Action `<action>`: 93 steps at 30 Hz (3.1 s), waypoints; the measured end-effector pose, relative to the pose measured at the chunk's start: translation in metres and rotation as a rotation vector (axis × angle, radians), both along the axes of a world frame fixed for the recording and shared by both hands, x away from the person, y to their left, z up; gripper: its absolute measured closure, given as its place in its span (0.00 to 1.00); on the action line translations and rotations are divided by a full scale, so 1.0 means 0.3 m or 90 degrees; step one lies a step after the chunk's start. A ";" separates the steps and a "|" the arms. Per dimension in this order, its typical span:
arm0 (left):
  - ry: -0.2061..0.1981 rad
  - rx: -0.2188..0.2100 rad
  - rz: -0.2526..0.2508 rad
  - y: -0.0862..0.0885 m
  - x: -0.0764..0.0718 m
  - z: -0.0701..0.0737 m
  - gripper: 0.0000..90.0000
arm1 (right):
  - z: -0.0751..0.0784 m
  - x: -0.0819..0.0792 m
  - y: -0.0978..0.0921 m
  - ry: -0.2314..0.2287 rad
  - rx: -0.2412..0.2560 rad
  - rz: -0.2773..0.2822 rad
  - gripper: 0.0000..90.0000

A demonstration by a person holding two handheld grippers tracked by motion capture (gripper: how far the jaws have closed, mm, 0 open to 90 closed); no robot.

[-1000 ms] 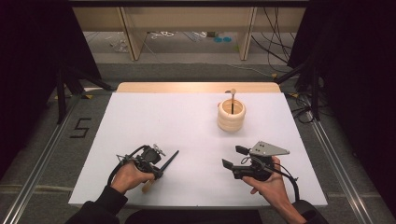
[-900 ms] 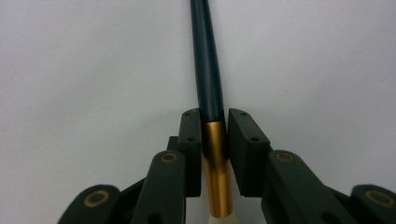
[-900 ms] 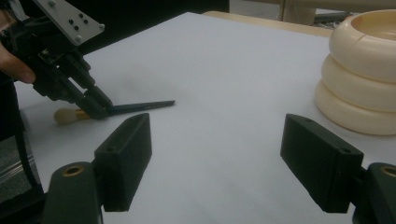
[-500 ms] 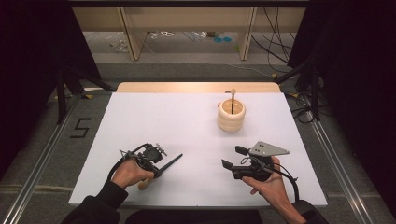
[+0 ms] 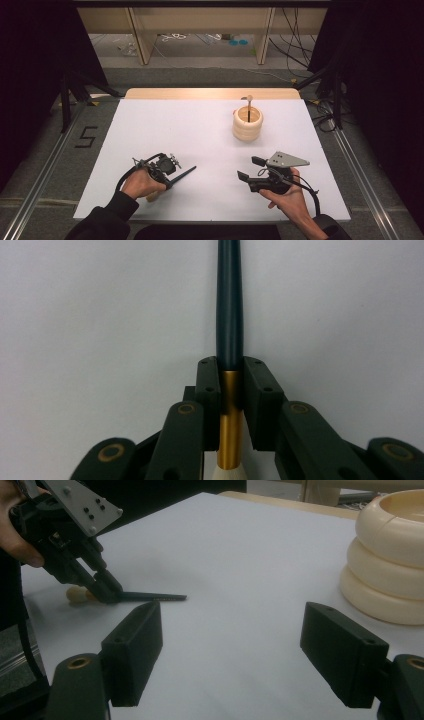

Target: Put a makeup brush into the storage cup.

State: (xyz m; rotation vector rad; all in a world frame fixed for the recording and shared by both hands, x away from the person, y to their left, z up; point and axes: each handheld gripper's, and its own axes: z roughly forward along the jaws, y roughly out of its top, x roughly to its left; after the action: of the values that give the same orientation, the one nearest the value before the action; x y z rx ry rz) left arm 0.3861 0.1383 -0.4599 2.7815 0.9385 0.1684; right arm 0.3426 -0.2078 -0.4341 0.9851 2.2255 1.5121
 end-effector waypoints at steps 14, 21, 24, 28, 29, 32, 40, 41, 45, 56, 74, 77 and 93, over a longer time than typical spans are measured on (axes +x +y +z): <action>-0.031 -0.021 -0.021 0.033 0.000 0.070 0.87 | 0.003 0.001 0.001 -0.019 -0.008 0.006 0.29; -0.036 -0.058 -0.017 0.041 -0.005 0.101 0.87 | 0.004 0.001 0.003 -0.021 -0.004 0.006 0.29; -0.036 -0.065 -0.026 0.040 -0.007 0.107 0.87 | 0.011 -0.002 0.006 -0.029 -0.010 0.013 0.29; -0.027 -0.089 -0.021 0.028 -0.017 0.115 0.87 | 0.028 -0.013 0.024 -0.070 -0.041 0.032 0.29; -0.019 -0.089 -0.032 0.025 -0.017 0.121 0.87 | 0.032 -0.018 0.030 -0.083 -0.055 0.037 0.29; -0.016 -0.095 -0.035 0.012 -0.027 0.126 0.87 | 0.040 -0.033 0.053 -0.119 -0.088 0.057 0.29; 0.007 -0.120 -0.065 -0.014 -0.043 0.149 0.87 | 0.052 -0.073 0.109 -0.187 -0.156 0.120 0.29; 0.012 -0.131 -0.058 -0.019 -0.048 0.149 0.87 | 0.052 -0.077 0.116 -0.192 -0.160 0.124 0.29; 0.031 -0.137 -0.076 -0.033 -0.059 0.160 0.87 | 0.051 -0.094 0.150 -0.224 -0.198 0.159 0.30; 0.066 -0.155 -0.117 -0.079 -0.086 0.181 0.87 | 0.047 -0.134 0.229 -0.319 -0.289 0.234 0.33; 0.069 -0.146 -0.162 -0.141 -0.109 0.229 0.87 | 0.027 -0.149 0.311 -0.401 -0.412 0.307 0.44; 0.073 -0.146 -0.163 -0.150 -0.112 0.236 0.87 | 0.021 -0.155 0.323 -0.412 -0.427 0.314 0.45; 0.080 -0.131 -0.188 -0.192 -0.117 0.253 0.87 | 0.011 -0.164 0.353 -0.464 -0.495 0.342 0.57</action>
State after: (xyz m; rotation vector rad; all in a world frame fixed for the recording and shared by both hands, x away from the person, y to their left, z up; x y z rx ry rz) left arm 0.3510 0.0806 -0.3838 2.7193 0.5237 -0.1403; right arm 0.2934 -0.1020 -0.4307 -0.3666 2.2230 0.7758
